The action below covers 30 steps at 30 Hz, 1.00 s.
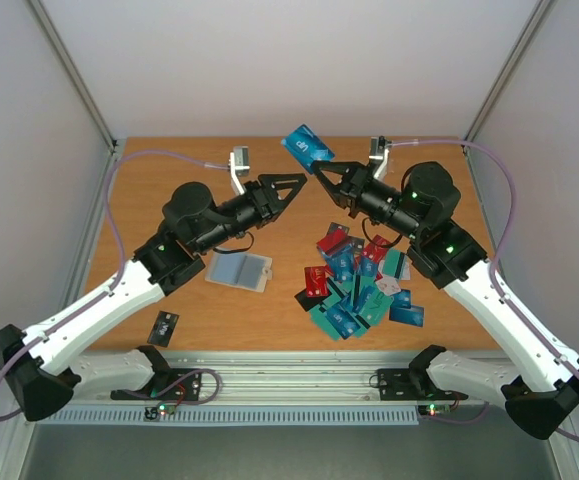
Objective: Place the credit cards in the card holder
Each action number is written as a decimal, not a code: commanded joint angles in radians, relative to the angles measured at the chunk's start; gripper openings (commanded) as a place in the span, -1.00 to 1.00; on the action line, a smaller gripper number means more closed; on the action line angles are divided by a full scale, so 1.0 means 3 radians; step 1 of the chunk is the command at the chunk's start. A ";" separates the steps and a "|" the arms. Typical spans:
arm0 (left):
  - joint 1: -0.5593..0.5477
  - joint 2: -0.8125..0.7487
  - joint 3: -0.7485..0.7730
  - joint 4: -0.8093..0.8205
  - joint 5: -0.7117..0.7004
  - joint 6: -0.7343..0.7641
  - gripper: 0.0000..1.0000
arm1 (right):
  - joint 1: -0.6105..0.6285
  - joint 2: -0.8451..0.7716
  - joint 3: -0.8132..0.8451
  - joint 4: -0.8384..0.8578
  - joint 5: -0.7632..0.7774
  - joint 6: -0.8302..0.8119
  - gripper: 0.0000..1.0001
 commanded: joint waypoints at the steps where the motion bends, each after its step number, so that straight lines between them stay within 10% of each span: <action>1: 0.0043 -0.0106 -0.0060 0.0430 0.0043 0.0017 -0.07 | 0.0003 -0.0001 0.0243 -0.0027 -0.0254 -0.0164 -0.98; 18: 0.0151 0.0036 -0.0053 0.0812 0.0228 0.0089 -0.48 | 0.0052 0.0008 0.0040 0.0174 -0.0770 -0.0171 -0.98; 30: 0.0165 -0.0124 -0.0156 0.0759 0.0335 0.0112 -0.33 | 0.0059 -0.0055 0.0145 -0.0053 -0.0445 -0.0381 -0.98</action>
